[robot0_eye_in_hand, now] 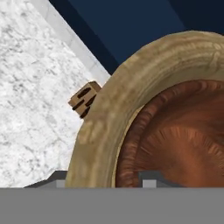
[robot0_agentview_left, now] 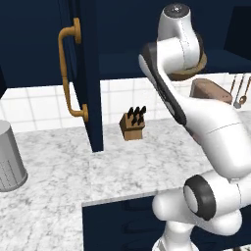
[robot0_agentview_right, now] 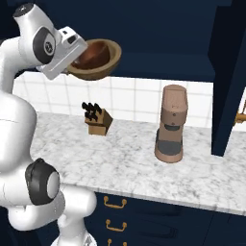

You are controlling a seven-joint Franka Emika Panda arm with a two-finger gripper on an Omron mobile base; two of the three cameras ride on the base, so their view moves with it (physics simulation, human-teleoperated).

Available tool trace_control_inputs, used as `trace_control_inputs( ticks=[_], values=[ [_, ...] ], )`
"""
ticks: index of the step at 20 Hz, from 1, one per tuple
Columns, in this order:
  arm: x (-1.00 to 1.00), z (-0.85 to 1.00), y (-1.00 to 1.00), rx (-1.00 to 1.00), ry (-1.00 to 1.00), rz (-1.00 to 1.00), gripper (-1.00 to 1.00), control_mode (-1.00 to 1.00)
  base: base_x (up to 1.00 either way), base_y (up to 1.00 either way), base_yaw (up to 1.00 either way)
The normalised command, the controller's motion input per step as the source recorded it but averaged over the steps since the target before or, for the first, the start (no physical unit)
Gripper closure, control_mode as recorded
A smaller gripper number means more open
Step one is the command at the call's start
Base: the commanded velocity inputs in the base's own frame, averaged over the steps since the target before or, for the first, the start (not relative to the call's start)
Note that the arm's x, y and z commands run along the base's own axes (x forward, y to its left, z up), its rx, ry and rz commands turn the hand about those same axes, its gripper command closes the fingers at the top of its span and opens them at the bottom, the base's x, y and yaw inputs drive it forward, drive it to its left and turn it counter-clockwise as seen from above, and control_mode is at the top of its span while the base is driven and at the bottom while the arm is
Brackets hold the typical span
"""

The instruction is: Pick up the bowls on the counter and stack them on top of one another in the open cabinet. Place the smaller bowl on top of the larger bowl.

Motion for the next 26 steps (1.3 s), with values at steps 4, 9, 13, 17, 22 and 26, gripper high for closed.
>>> trace_control_inputs(
  ticks=[4, 9, 13, 17, 22, 26],
  values=[
    [1.00, -0.11, -0.22, 0.00, 0.06, 0.05, 1.00, -1.00, 0.00, 0.00, 0.00],
    [1.00, -0.12, -0.05, 0.00, 0.00, 0.14, 1.00, -1.00, 0.00, 0.00, 0.00],
    [1.00, -0.37, -0.01, -0.01, -0.02, 0.21, 1.00, -1.00, 0.00, 0.00, 0.00],
    [0.91, -0.15, -0.03, -0.05, -0.07, 0.23, -1.00, -1.00, 0.00, 0.00, 0.00],
    [0.21, 0.00, -0.02, -0.08, -0.16, 0.17, -1.00, -1.00, 0.00, 0.00, 0.00],
    [-0.92, 0.00, 0.18, -0.12, -0.29, 0.05, -1.00, -1.00, 0.00, 0.00, 0.00]
  ],
)
